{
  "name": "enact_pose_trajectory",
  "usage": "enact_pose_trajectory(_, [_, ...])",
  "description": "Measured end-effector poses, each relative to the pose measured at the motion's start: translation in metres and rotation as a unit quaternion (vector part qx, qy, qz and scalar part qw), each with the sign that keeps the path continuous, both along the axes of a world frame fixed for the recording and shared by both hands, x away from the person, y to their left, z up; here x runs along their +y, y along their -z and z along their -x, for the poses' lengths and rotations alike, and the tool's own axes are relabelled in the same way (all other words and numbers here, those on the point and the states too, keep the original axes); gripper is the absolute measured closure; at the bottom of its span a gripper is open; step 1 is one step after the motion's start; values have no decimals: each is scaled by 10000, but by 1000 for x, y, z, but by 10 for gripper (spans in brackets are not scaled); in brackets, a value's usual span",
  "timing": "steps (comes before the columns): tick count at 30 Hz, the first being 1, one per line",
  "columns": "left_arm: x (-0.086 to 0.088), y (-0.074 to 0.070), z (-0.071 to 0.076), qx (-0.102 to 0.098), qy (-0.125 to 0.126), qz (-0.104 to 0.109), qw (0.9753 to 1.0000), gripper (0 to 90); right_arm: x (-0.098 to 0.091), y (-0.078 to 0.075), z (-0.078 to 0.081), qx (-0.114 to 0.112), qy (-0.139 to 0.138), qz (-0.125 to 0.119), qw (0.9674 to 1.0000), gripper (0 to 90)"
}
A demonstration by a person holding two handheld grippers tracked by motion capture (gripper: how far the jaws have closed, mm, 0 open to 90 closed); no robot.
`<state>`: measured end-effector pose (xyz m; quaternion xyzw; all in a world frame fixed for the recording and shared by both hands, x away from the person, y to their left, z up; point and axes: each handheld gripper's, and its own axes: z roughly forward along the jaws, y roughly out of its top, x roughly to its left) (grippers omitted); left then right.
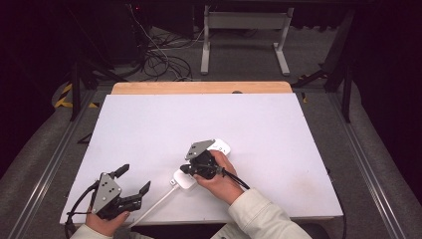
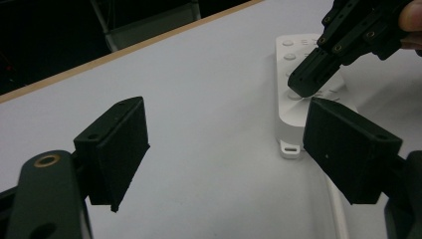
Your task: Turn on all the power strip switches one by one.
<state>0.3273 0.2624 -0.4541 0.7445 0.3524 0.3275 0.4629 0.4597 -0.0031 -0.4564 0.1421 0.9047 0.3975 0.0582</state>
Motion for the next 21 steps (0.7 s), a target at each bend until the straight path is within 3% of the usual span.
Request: enact_pose_trajectory(21, [-1,0,0,-4,7,-23,10000,183,0,4,-2,-25,100,41,9999,900])
